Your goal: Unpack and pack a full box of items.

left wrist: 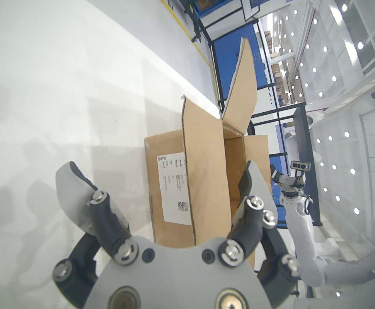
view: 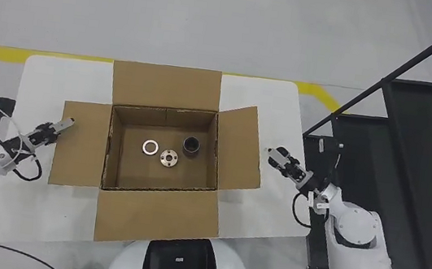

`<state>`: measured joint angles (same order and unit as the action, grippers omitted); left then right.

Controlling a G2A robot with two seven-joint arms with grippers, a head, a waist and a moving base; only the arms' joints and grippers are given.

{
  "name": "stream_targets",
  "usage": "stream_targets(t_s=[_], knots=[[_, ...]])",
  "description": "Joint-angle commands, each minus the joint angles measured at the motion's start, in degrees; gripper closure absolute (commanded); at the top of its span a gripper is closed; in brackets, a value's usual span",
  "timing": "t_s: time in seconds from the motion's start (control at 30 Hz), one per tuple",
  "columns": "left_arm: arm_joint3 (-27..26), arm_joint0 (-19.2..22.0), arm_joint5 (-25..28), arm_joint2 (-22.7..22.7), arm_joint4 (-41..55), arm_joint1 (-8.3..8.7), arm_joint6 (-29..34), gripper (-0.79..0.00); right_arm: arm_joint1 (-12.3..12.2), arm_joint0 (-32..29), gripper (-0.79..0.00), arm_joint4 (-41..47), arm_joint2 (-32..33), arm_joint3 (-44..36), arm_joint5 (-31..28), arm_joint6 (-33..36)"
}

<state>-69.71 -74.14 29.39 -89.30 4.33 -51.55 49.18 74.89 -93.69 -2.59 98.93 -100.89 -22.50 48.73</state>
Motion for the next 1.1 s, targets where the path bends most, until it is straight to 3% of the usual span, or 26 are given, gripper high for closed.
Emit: stream_targets(t_s=[0.0,0.2,0.33,0.73,0.93,1.07], knots=[[1.5,1.4,1.1,1.0,4.4,-0.07,5.0,-0.785,-0.1,0.8,-0.785,0.2,-1.3,1.1,0.4,0.6],[4.1,3.1,4.3,1.5,16.4,-0.10,15.8,-0.785,-0.3,2.9,-0.785,5.9,-5.1,3.8,0.2,4.3],[2.0,2.3,4.6,1.2,23.3,0.07,21.1,-0.785,-0.5,3.9,-0.785,11.1,-6.8,4.6,-0.9,7.1],[-14.6,-4.2,2.9,-1.1,30.4,1.77,22.8,-0.785,-1.2,5.0,-0.785,15.8,-11.1,3.2,-1.8,10.9],[-19.3,-2.9,3.4,2.4,27.5,2.08,22.3,-0.785,-1.2,7.8,-0.785,11.9,-17.0,3.7,-1.0,11.2],[-19.5,-0.1,3.7,7.1,24.5,1.92,22.1,-0.785,-1.1,10.4,-0.785,8.4,-21.3,5.5,0.2,10.2]])
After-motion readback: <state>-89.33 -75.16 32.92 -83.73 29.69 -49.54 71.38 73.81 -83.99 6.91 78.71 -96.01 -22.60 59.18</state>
